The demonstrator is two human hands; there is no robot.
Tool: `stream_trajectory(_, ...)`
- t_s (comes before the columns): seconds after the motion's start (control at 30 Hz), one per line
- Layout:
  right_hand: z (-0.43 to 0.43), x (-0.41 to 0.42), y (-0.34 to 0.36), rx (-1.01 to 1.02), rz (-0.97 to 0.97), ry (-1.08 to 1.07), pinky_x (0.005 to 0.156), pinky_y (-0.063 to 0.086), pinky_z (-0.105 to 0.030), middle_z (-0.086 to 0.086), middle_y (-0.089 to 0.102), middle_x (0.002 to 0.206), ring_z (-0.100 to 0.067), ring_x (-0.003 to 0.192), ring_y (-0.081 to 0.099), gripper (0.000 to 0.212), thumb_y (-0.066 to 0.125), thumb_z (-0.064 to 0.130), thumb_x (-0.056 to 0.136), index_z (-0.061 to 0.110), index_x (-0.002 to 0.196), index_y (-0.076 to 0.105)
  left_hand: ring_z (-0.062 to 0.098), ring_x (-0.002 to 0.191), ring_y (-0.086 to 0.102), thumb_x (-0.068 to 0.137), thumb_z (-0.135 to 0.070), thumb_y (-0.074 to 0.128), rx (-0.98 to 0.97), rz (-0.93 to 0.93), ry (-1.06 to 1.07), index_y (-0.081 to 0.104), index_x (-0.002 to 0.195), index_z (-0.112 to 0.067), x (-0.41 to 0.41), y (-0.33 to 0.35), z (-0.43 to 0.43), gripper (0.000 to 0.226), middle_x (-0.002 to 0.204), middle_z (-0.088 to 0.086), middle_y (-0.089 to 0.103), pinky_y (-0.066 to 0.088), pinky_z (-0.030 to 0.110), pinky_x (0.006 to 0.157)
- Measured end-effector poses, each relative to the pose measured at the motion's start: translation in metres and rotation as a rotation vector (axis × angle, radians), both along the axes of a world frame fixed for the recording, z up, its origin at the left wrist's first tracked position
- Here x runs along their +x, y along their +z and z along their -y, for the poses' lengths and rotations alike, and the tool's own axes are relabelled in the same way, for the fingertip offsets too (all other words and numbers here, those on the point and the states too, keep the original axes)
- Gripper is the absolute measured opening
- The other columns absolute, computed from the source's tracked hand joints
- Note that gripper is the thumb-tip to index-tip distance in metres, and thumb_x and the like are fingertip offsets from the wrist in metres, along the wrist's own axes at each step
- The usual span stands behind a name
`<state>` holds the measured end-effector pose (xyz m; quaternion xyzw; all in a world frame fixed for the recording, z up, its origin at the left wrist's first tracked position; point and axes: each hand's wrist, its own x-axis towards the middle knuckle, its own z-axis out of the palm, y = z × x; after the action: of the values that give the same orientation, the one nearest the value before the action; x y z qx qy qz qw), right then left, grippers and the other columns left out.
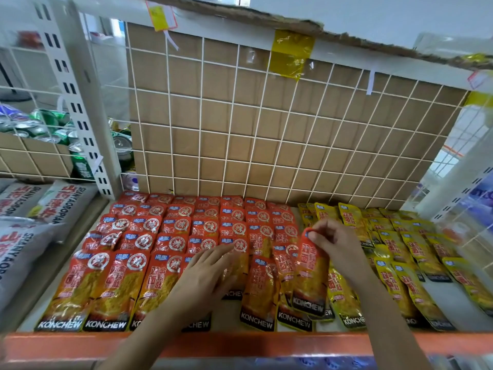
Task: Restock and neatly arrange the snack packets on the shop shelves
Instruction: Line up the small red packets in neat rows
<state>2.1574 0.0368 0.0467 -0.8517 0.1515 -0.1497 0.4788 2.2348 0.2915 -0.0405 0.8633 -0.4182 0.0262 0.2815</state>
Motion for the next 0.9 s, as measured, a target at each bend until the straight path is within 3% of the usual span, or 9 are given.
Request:
stream_trajectory(0.17,-0.05,0.026,-0.006,-0.037,-0.012,0.143,0.071,0.05,-0.024,0.004,0.066,0.082,-0.008,0.078,0.062,0.012,0.063,0.012,0.086,0.021,0.078,0.06,-0.012,0.107,0.048,0.09,-0.049,0.045,-0.284,-0.222,0.067,0.045,0.124,-0.04,-0.016,0.021,-0.005,0.035,0.118,-0.032,0.048,0.038,0.006,0.086)
stream_trajectory(0.27,-0.078,0.037,-0.012,-0.052,-0.025,0.225,0.064,0.043,-0.017,0.01,0.061,0.071,0.0,0.063,0.056,0.018,0.061,0.013,0.087,0.027,0.076,0.057,0.001,0.086,0.064,0.09,-0.023,0.057,-0.443,-0.561,0.099,0.05,0.12,-0.033,-0.018,0.032,0.0,0.032,0.093,-0.008,0.067,0.05,0.014,0.071)
stream_trajectory(0.33,-0.091,0.04,-0.015,-0.073,-0.026,0.26,0.063,0.042,-0.015,0.012,0.059,0.07,0.002,0.062,0.055,0.02,0.062,0.015,0.087,0.03,0.076,0.056,0.006,0.083,0.065,0.087,-0.017,0.061,-0.455,-0.643,0.137,0.05,0.124,-0.024,-0.018,0.033,0.001,0.039,0.092,0.0,0.067,0.053,0.018,0.069)
stream_trajectory(0.43,-0.099,0.04,-0.022,-0.051,-0.022,0.264,0.063,0.042,-0.01,0.014,0.06,0.073,0.004,0.065,0.057,0.009,0.061,0.015,0.088,0.023,0.084,0.061,0.001,0.088,0.061,0.085,-0.015,0.065,-0.418,-0.64,0.206,0.047,0.128,-0.02,-0.019,0.029,0.001,0.047,0.1,-0.008,0.062,0.053,0.017,0.073)
stream_trajectory(0.53,-0.091,0.036,-0.036,-0.295,-0.014,0.123,0.076,0.038,-0.004,0.017,0.06,0.096,0.004,0.09,0.052,0.011,0.055,0.02,0.091,0.023,0.099,0.063,-0.001,0.088,0.061,0.086,-0.008,0.062,-0.413,-0.655,0.263,0.044,0.128,-0.023,-0.022,0.024,-0.003,0.048,0.105,-0.008,0.06,0.056,0.02,0.068)
stream_trajectory(0.67,-0.081,0.022,-0.053,-0.627,-0.172,0.131,0.103,0.028,-0.021,0.01,0.048,0.127,-0.006,0.122,0.04,0.031,0.045,0.03,0.096,0.024,0.126,0.051,0.006,0.096,0.056,0.083,-0.011,0.067,-0.299,-0.503,0.29,0.031,0.141,-0.029,-0.024,0.017,-0.005,0.071,0.11,-0.01,0.053,0.053,0.017,0.071)
stream_trajectory(0.77,-0.082,0.015,-0.06,-0.683,-0.264,0.205,0.107,0.025,-0.024,0.009,0.04,0.135,-0.009,0.128,0.035,0.042,0.043,0.037,0.096,0.025,0.136,0.041,0.003,0.096,0.05,0.083,-0.014,0.068,-0.257,-0.333,0.305,0.033,0.141,-0.026,-0.028,0.017,-0.001,0.069,0.108,-0.016,0.045,0.047,0.012,0.077)
stream_trajectory(0.83,-0.083,0.013,-0.061,-0.696,-0.273,0.211,0.109,0.025,-0.025,0.008,0.037,0.139,-0.01,0.129,0.033,0.045,0.042,0.039,0.096,0.025,0.138,0.039,0.01,0.11,0.048,0.084,-0.02,0.067,-0.184,-0.233,0.334,0.035,0.142,-0.021,-0.03,0.015,-0.001,0.066,0.117,-0.013,0.045,0.04,0.019,0.092)
stream_trajectory(0.9,-0.084,0.01,-0.062,-0.73,-0.284,0.22,0.11,0.023,-0.027,0.007,0.033,0.142,-0.011,0.132,0.03,0.045,0.041,0.04,0.096,0.027,0.139,0.038,0.019,0.117,0.045,0.082,-0.027,0.069,-0.037,-0.133,0.37,0.041,0.139,-0.019,-0.029,0.01,-0.003,0.064,0.123,-0.006,0.049,0.036,0.03,0.097)
